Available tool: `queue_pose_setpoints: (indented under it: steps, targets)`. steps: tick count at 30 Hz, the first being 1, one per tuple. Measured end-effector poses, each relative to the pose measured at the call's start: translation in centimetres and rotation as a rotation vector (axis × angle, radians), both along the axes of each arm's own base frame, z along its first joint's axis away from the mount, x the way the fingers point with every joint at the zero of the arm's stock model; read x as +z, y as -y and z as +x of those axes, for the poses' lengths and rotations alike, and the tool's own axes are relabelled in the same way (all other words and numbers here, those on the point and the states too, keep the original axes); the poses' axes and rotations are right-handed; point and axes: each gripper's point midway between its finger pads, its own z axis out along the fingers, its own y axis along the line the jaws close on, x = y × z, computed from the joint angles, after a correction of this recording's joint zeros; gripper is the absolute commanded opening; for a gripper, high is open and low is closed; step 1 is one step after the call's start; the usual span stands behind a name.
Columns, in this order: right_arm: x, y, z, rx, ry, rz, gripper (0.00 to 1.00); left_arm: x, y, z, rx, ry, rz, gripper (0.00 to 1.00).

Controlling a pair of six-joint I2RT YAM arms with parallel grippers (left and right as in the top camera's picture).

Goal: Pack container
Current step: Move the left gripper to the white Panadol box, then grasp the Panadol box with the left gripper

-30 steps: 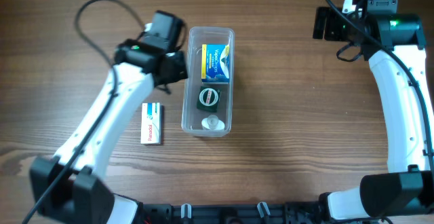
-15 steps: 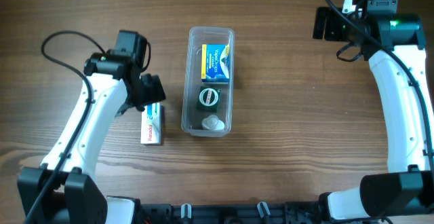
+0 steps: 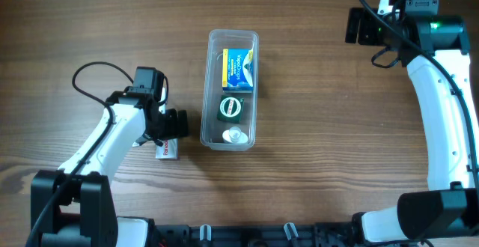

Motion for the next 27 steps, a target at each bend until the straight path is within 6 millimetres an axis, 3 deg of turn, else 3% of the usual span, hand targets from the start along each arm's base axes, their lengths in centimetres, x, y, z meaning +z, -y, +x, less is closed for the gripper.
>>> queue_pose_setpoints:
  steps: [5, 27]
  targets:
    - [0.0, 0.0, 0.0, 0.0, 0.0, 0.0, 1.0, -1.0, 0.0, -0.1, -0.022, 0.018, 0.001, 0.91]
    - [0.0, 0.0, 0.0, 0.0, 0.0, 0.0, 1.0, -0.9, 0.2, 1.5, -0.029, 0.083, -0.005, 0.84]
